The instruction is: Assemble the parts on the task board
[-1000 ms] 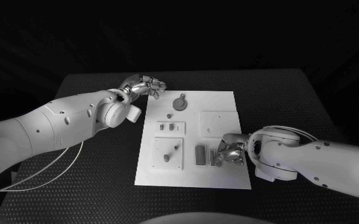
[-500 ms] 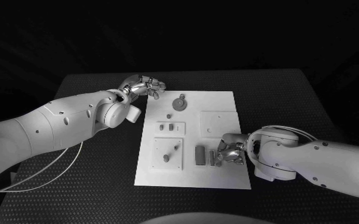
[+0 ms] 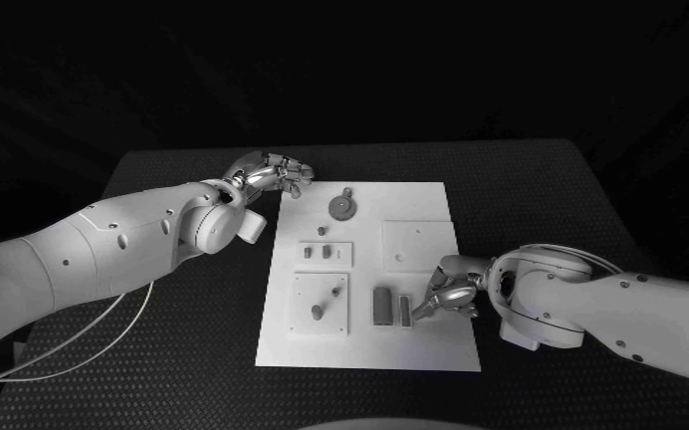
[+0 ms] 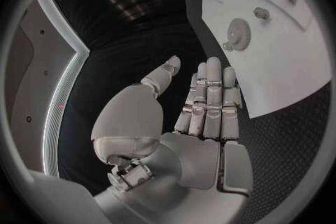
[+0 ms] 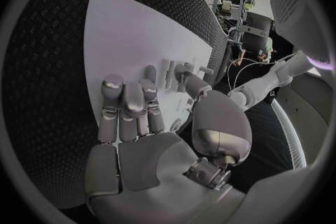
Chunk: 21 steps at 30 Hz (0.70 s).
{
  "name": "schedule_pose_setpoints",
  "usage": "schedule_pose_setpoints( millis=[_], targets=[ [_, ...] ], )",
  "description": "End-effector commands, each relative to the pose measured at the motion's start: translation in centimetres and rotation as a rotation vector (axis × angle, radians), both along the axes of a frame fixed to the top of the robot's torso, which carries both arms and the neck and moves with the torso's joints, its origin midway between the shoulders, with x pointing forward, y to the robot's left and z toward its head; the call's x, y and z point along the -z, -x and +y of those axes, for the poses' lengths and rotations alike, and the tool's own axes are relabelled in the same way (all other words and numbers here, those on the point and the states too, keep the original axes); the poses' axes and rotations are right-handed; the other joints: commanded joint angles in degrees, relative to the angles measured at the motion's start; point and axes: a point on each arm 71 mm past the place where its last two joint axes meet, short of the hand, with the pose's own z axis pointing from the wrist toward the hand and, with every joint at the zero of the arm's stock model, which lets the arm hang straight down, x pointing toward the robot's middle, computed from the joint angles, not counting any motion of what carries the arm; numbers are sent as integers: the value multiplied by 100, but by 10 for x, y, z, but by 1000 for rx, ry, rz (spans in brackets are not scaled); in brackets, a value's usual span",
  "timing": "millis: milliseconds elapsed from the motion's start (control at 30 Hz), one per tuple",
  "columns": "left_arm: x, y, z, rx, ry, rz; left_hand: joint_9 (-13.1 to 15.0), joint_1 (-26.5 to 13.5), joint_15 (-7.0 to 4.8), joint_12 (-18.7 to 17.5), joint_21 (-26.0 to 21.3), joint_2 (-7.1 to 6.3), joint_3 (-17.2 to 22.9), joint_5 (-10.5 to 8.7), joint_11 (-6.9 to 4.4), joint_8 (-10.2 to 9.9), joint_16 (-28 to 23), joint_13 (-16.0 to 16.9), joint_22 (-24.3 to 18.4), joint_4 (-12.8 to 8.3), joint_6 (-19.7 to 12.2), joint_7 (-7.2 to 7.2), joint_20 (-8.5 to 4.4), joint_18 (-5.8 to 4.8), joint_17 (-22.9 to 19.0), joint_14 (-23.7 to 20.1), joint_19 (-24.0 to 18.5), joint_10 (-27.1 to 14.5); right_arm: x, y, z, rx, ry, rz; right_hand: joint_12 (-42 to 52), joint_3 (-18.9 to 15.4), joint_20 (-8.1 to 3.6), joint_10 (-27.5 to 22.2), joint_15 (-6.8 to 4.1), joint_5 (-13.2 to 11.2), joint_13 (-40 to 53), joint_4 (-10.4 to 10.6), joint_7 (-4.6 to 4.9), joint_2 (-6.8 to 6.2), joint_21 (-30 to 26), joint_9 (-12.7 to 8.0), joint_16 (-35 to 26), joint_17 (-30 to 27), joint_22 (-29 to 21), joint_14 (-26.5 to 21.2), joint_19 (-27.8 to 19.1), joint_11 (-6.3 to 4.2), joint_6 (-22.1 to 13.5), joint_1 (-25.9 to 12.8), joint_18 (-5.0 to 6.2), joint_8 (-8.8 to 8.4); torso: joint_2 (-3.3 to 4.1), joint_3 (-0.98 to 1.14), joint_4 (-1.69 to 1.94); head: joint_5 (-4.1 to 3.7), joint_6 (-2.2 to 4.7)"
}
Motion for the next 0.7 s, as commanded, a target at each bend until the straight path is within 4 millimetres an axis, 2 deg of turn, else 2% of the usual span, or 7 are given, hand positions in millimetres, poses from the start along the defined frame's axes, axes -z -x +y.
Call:
schedule_pose_setpoints(
  millis=[33, 67, 167, 267, 400, 633, 700],
  targets=[
    [-2, 0, -4, 4, 22, -9, -7, -53, 23, 9, -18, -28, 6, -19, -1, 24, -28, -4, 9, 34, -41, -4, 12, 66, 8, -4, 31, -14, -12, -10, -4, -7, -70, -53, -34, -291, 5, -129, 47, 3, 29, -69, 56, -11, -76, 19, -61, -14, -15, -117, -134, 49, -137, -75, 120, -51, -18, -5, -12, -30, 136],
    [-2, 0, -5, 4, 28, -10, -7, -53, 23, 10, -18, -28, 6, -18, -1, 25, -28, -4, 10, 35, -40, -5, 11, 66, 9, -4, 32, -13, -15, -13, -6, -3, -73, -64, -22, -740, 6, -252, 87, 88, 62, -363, 93, 259, -120, 36, -70, 5, -8, -222, -280, 72, -233, -130, 120, -72, -24, -8, -12, -40, 208],
    [-3, -1, -8, 7, 46, -25, -6, -58, 22, 13, -18, -30, 4, -19, -3, 29, -28, -3, 13, 39, -35, -6, 11, 66, 11, -1, 34, -8, -28, -32, -16, 32, -111, -118, -19, -1030, -6, -353, 106, 84, 70, -393, 125, 209, -173, 32, -82, 14, -23, -309, -377, 109, -353, -217, 120, -120, -55, -17, -17, -89, 381],
    [-5, -4, -5, -9, 67, -48, 1, -55, 15, 31, -22, -11, 9, -18, -16, 50, -28, 5, 21, 42, -3, -19, 6, 69, 21, 8, 38, 22, -45, -62, -29, 94, -253, -201, -26, -1028, -18, -408, 121, 58, 62, -366, 142, 179, -213, 35, -102, 6, -40, -361, -427, 125, -386, -192, 120, -129, -111, -22, -19, -120, 691],
    [-12, -12, -2, -18, 79, -69, 25, -37, 16, 87, -51, 82, 38, -15, -58, 124, -103, 26, 31, 39, 119, -76, 5, 62, 12, -24, 35, 126, -57, -93, -41, 160, -413, -316, -50, -1048, -27, -502, 147, 113, 43, -423, 168, 389, -280, 48, -163, -19, -56, -472, -541, 150, -416, -53, 120, -130, -191, -38, -18, -158, 907],
    [-22, -25, 4, -40, 131, -83, 20, -111, 303, -35, -360, 69, 70, -6, -32, 153, -906, -35, -22, -49, 139, -98, 250, 76, -189, -375, -259, 117, -73, -146, -50, 287, -638, -406, -361, -1414, 175, -933, 242, 401, -211, -428, 241, 844, -629, 62, -552, -249, -143, -979, -1081, 236, -524, 784, 46, -155, -355, -49, -5, -175, 1134],
    [-23, -27, 5, -49, 148, -87, 9, -161, 459, -154, -480, 9, 18, -2, -23, 132, -1225, -90, -35, -100, 82, -119, 402, 119, -254, -618, -401, 23, -75, -156, -49, 304, -668, -421, -925, -1428, 397, -1424, 490, 273, -663, -409, 316, 900, -1147, 50, -1097, -586, -341, -1571, -1666, 404, -656, 890, -101, -205, -374, -38, -15, -172, 1184]
  ],
)
